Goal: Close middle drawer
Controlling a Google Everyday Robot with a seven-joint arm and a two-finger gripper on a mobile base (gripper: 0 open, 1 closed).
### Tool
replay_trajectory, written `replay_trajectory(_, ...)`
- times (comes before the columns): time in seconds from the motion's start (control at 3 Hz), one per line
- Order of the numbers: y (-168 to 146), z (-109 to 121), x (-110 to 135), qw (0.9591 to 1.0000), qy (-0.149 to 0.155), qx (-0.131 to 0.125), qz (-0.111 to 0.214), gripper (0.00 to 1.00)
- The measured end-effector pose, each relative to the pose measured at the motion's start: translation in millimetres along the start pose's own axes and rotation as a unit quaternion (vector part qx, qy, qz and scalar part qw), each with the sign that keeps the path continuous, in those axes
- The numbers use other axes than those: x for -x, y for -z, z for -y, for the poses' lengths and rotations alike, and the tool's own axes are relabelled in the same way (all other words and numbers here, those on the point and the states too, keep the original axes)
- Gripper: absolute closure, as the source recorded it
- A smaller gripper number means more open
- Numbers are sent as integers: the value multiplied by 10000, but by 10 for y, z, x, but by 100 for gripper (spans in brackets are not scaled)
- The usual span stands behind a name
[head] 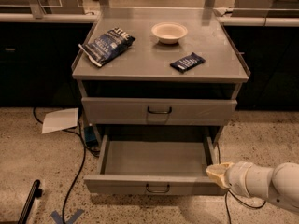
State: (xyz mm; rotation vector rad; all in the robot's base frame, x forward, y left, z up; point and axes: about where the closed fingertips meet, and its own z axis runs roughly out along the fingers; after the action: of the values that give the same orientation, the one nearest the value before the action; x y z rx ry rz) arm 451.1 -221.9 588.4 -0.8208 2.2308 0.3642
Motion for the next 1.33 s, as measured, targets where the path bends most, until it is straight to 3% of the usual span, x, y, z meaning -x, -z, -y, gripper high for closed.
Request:
replay_trajectory(0.33,-1,0,-2,10000,-2,1,-1,100)
replay_trajectory(0.67,-183,-20,-296,9992,-337,90,-190,100)
replay_trajectory(1.33,-732,-113,-987,9935,-1084,-160,-298,100)
